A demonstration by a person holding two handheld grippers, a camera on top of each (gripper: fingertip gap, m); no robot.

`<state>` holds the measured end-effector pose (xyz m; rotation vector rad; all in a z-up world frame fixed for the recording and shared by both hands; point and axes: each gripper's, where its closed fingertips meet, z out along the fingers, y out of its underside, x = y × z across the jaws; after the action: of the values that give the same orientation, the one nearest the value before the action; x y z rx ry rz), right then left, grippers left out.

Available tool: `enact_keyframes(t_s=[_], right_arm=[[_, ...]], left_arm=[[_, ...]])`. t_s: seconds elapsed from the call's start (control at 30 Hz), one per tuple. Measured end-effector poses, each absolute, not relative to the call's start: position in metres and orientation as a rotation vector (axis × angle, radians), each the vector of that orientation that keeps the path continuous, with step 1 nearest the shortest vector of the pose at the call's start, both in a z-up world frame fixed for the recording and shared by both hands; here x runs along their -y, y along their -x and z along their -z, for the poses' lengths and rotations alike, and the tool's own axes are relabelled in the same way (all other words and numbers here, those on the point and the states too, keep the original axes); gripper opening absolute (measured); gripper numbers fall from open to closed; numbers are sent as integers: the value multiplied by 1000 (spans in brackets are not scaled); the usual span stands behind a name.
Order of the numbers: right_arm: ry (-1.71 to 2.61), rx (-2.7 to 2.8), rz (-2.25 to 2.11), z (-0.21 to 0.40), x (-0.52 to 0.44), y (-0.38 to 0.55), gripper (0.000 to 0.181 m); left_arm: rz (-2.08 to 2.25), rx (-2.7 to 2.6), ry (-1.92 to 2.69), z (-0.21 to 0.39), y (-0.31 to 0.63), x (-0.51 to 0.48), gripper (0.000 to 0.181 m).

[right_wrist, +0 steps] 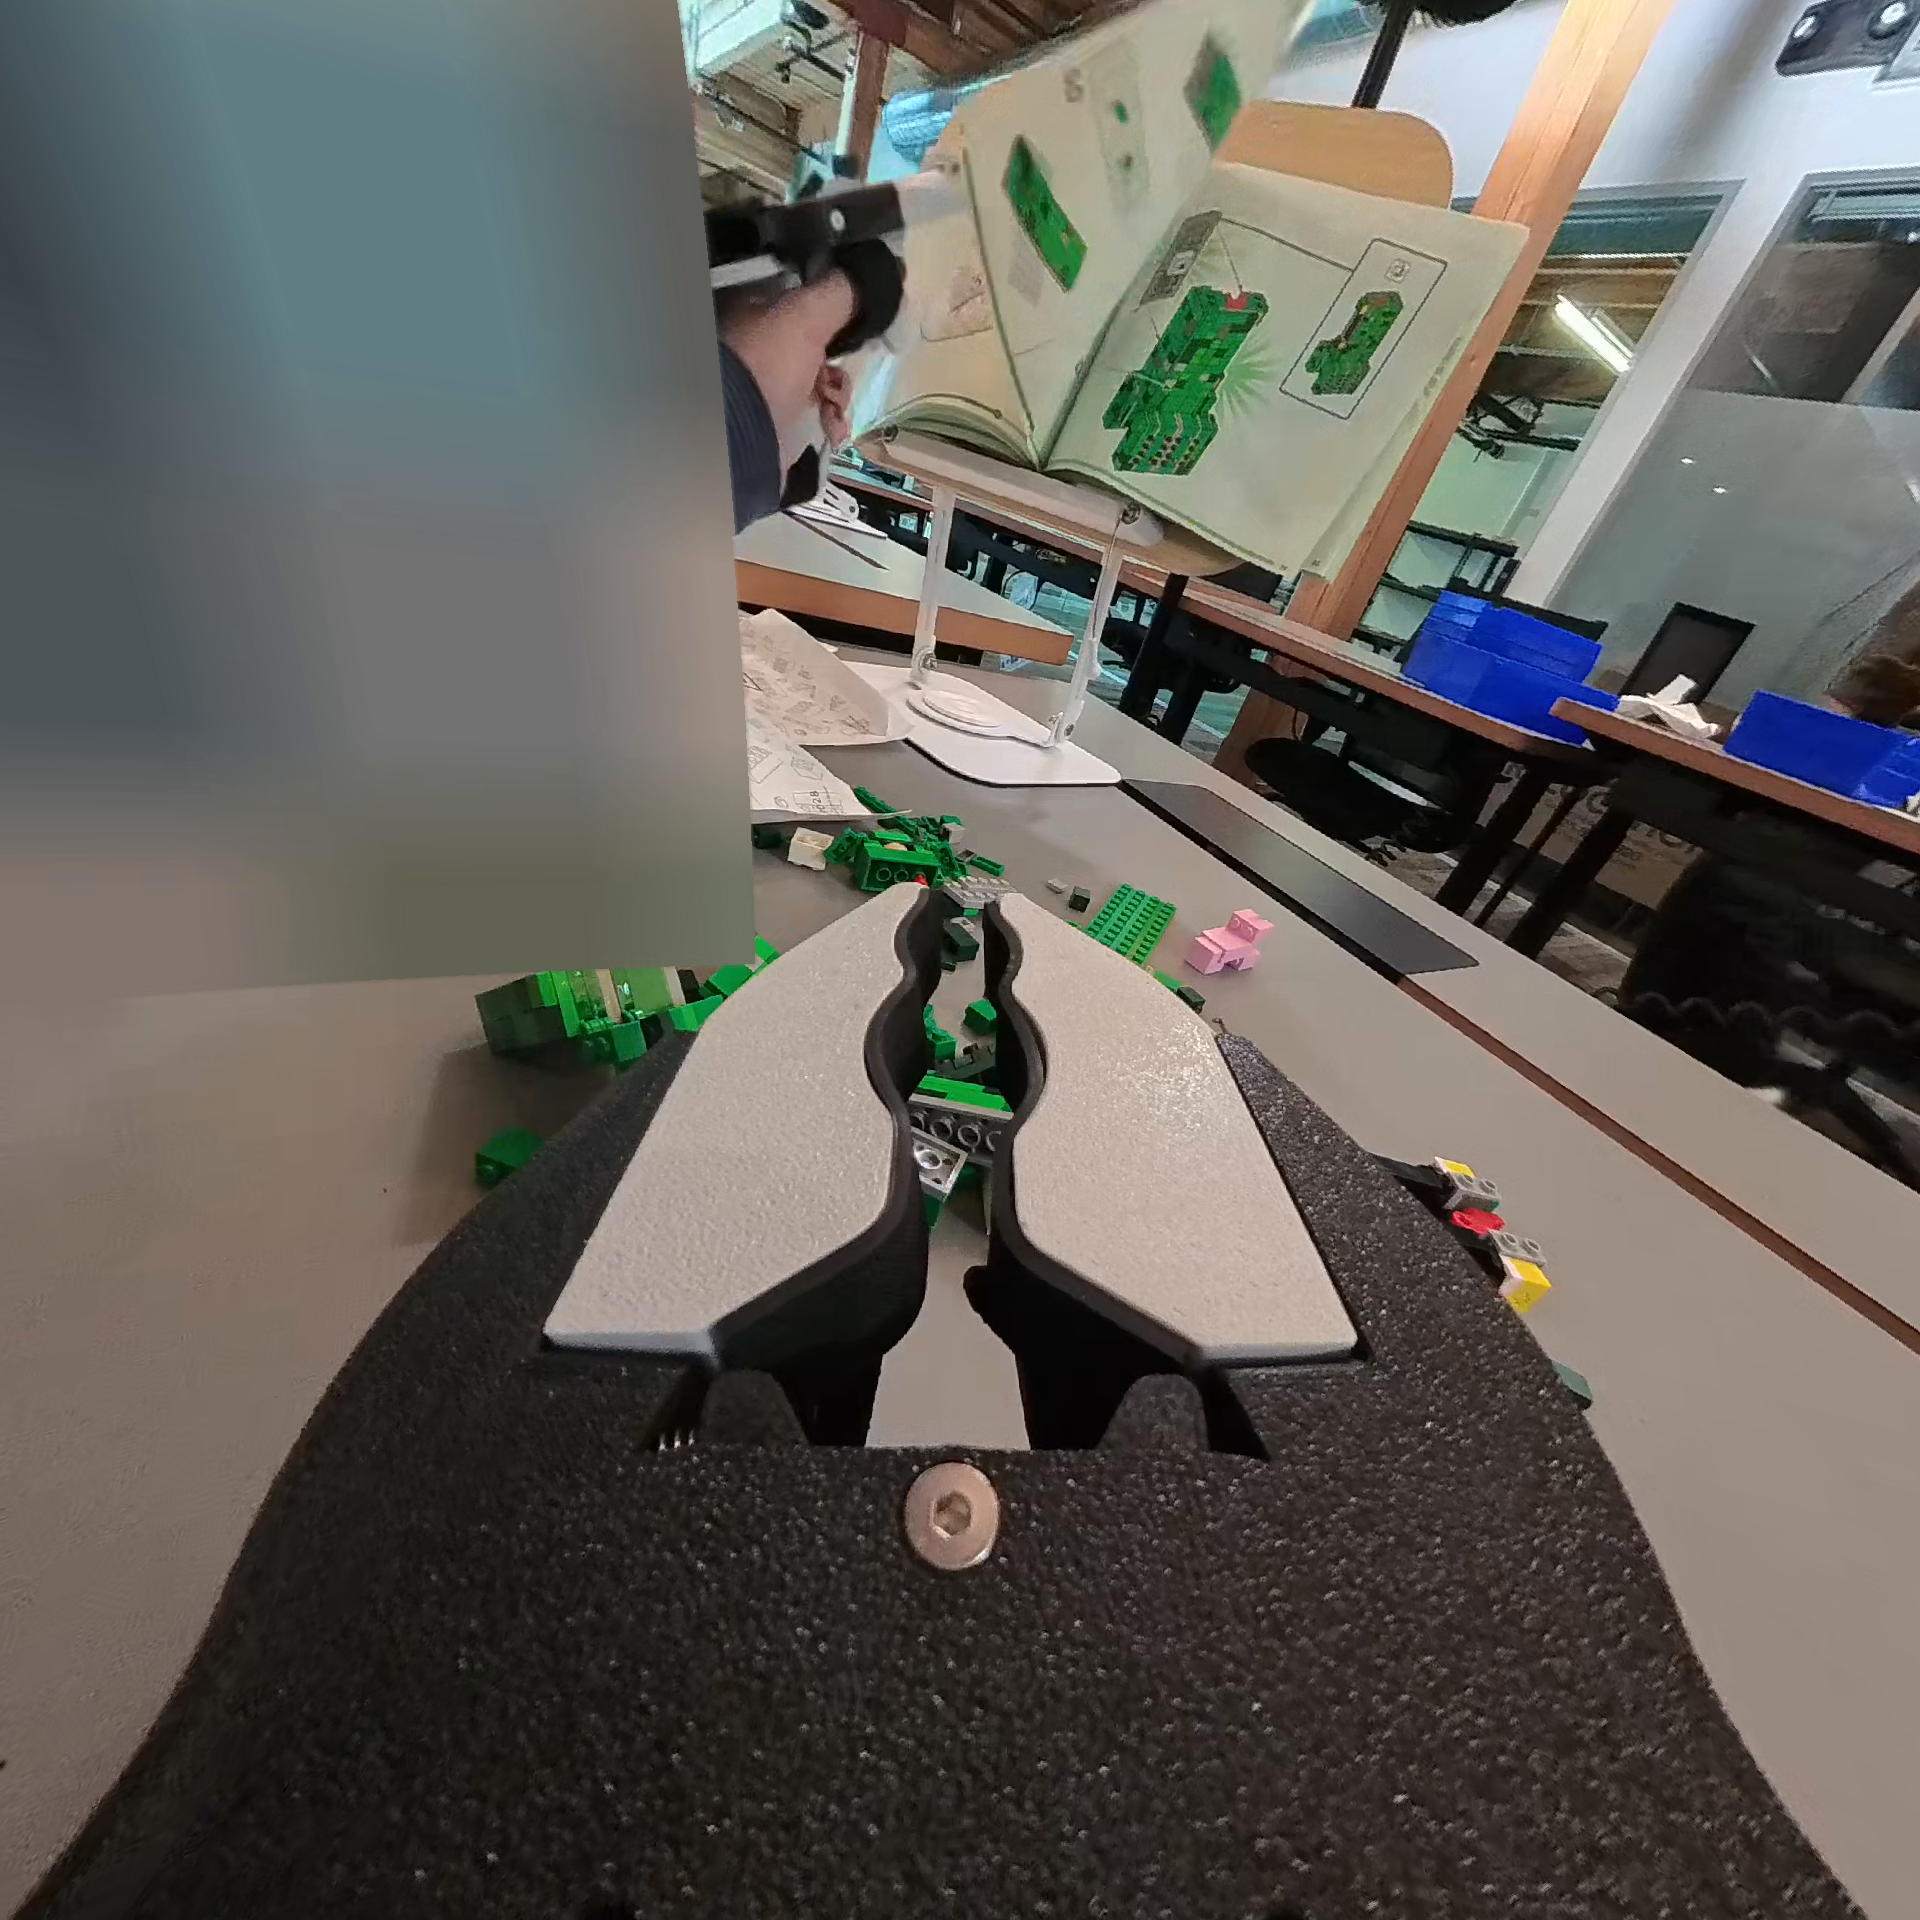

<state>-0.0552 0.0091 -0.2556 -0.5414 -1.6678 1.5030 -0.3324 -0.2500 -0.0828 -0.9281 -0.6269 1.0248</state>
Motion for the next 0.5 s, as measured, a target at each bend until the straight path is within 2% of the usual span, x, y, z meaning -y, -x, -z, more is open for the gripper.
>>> enact_keyframes(t_s=[0.2, 0.5], right_arm=[[538, 1669, -1504, 256, -9, 55, 7], [541, 1665, -1506, 255, -10, 57, 7]], left_arm=[[-687, 935, 654, 109, 357, 313, 0], [-404, 1152, 390, 157, 379, 367, 0]])
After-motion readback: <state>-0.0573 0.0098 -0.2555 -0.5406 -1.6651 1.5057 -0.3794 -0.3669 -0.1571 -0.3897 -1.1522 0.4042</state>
